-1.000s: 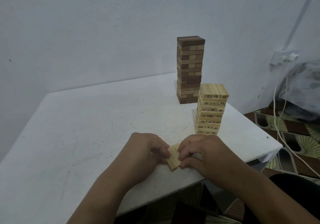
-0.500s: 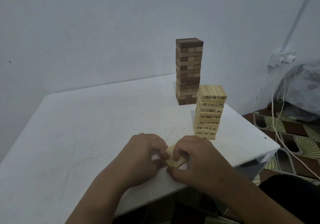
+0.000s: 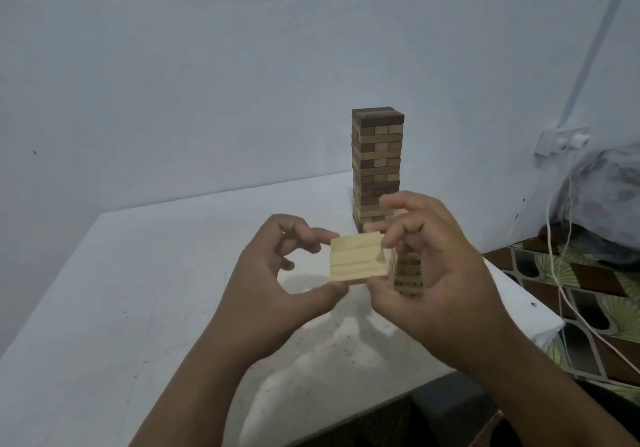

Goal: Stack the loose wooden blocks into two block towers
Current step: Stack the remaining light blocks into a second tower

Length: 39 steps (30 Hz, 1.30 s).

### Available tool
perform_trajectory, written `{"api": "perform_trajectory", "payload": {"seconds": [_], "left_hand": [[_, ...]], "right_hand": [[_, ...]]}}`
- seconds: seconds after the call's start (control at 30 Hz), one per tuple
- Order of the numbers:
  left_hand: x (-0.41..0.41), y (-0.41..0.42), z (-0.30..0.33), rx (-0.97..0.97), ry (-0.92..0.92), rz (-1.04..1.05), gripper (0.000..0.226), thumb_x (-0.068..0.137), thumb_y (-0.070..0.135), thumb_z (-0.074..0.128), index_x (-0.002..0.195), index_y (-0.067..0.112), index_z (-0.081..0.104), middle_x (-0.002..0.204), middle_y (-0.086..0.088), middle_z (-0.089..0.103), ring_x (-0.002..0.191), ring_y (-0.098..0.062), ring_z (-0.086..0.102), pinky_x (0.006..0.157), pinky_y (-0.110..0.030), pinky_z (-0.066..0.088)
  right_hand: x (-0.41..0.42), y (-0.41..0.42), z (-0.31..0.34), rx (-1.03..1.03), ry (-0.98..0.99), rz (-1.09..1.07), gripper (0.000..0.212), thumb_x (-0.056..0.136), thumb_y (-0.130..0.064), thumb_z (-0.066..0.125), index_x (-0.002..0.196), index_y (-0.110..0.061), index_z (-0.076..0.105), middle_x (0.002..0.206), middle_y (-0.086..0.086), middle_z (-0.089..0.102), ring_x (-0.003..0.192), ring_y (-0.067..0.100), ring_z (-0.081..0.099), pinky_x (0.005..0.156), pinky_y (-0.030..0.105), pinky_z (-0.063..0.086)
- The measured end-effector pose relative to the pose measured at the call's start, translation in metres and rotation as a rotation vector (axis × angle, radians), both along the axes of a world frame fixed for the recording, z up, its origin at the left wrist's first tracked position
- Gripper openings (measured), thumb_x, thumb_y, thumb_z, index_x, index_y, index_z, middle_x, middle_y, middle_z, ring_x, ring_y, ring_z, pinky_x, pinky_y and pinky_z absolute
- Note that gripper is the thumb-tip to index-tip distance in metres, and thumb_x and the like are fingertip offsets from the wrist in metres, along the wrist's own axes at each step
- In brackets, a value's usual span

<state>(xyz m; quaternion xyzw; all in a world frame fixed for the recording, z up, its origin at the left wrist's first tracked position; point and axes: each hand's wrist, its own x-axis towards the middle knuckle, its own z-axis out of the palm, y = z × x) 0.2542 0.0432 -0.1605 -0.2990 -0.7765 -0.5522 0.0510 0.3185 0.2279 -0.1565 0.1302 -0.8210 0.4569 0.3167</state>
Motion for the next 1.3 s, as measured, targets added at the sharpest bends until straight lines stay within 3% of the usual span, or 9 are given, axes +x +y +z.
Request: {"api": "perform_trajectory", "payload": {"seconds": [0.17,0.33,0.53,0.6,0.7,0.8,0.93,1.23,1.3], "left_hand": [[-0.006,0.031,0.024,0.068,0.011,0.026,0.062,0.072,0.022,0.086,0.113,0.028,0.040,0.109,0.022,0.070,0.108,-0.007,0.058,0.090,-0.032,0.044],[-0.007,0.072,0.031,0.111,-0.011,0.027,0.065,0.077,0.028,0.081,0.122,0.039,0.036,0.109,0.032,0.067,0.111,0.007,0.054,0.094,-0.028,0.041],[-0.011,0.107,0.023,0.181,-0.113,0.049,0.059,0.077,0.032,0.080,0.116,0.046,0.038,0.106,0.037,0.065,0.099,0.022,0.052,0.086,-0.019,0.037],[-0.013,0.111,0.019,0.181,-0.143,0.058,0.059,0.078,0.033,0.079,0.116,0.048,0.037,0.106,0.038,0.065,0.095,0.022,0.053,0.088,-0.022,0.039],[-0.017,0.115,0.014,0.163,-0.168,0.073,0.057,0.080,0.029,0.077,0.115,0.050,0.037,0.107,0.036,0.065,0.092,0.017,0.056,0.096,-0.032,0.043],[-0.020,0.119,0.010,0.143,-0.187,0.080,0.056,0.080,0.030,0.076,0.114,0.052,0.037,0.109,0.034,0.065,0.095,0.007,0.062,0.101,-0.041,0.046],[-0.022,0.121,0.006,0.143,-0.197,0.086,0.052,0.082,0.033,0.075,0.114,0.052,0.038,0.109,0.034,0.064,0.102,0.011,0.058,0.104,-0.043,0.046],[-0.022,0.120,-0.004,0.123,-0.236,0.038,0.056,0.089,0.036,0.066,0.126,0.062,0.033,0.120,0.042,0.051,0.104,0.029,0.044,0.099,-0.028,0.037],[-0.018,0.122,-0.004,0.132,-0.277,-0.006,0.051,0.095,0.043,0.055,0.135,0.061,0.029,0.121,0.046,0.045,0.099,0.034,0.040,0.093,-0.018,0.036]], "right_hand": [[-0.006,0.025,0.025,-0.116,0.067,0.025,0.040,0.069,-0.010,0.077,0.098,-0.027,0.054,0.132,-0.006,0.048,0.118,0.021,0.057,0.089,0.047,0.052],[-0.012,0.053,0.028,-0.256,0.067,-0.016,0.045,0.074,0.007,0.074,0.099,-0.022,0.050,0.134,-0.005,0.049,0.113,0.015,0.062,0.083,0.021,0.051],[-0.021,0.069,0.018,-0.401,-0.010,-0.060,0.047,0.066,-0.025,0.082,0.099,-0.035,0.050,0.134,-0.014,0.050,0.114,0.014,0.061,0.093,0.050,0.050],[-0.024,0.071,0.015,-0.407,-0.037,-0.081,0.046,0.068,-0.024,0.080,0.102,-0.033,0.050,0.132,-0.017,0.050,0.114,0.013,0.061,0.092,0.052,0.051],[-0.026,0.075,0.011,-0.361,-0.073,-0.121,0.049,0.075,-0.006,0.077,0.106,-0.030,0.048,0.130,-0.018,0.051,0.113,0.008,0.061,0.097,0.046,0.049],[-0.027,0.078,0.009,-0.323,-0.104,-0.138,0.051,0.075,-0.004,0.076,0.108,-0.031,0.048,0.129,-0.019,0.051,0.112,0.004,0.060,0.100,0.043,0.048],[-0.029,0.078,0.007,-0.287,-0.128,-0.164,0.052,0.075,-0.009,0.078,0.111,-0.031,0.048,0.128,-0.023,0.051,0.110,-0.002,0.059,0.099,0.041,0.048],[-0.029,0.081,0.002,-0.321,-0.100,-0.143,0.049,0.080,-0.011,0.074,0.117,-0.034,0.050,0.136,-0.023,0.047,0.121,0.001,0.052,0.100,0.032,0.045],[-0.027,0.079,0.003,-0.396,-0.121,-0.125,0.044,0.085,-0.025,0.068,0.123,-0.038,0.050,0.135,-0.022,0.049,0.121,-0.004,0.050,0.096,0.027,0.048]]}}
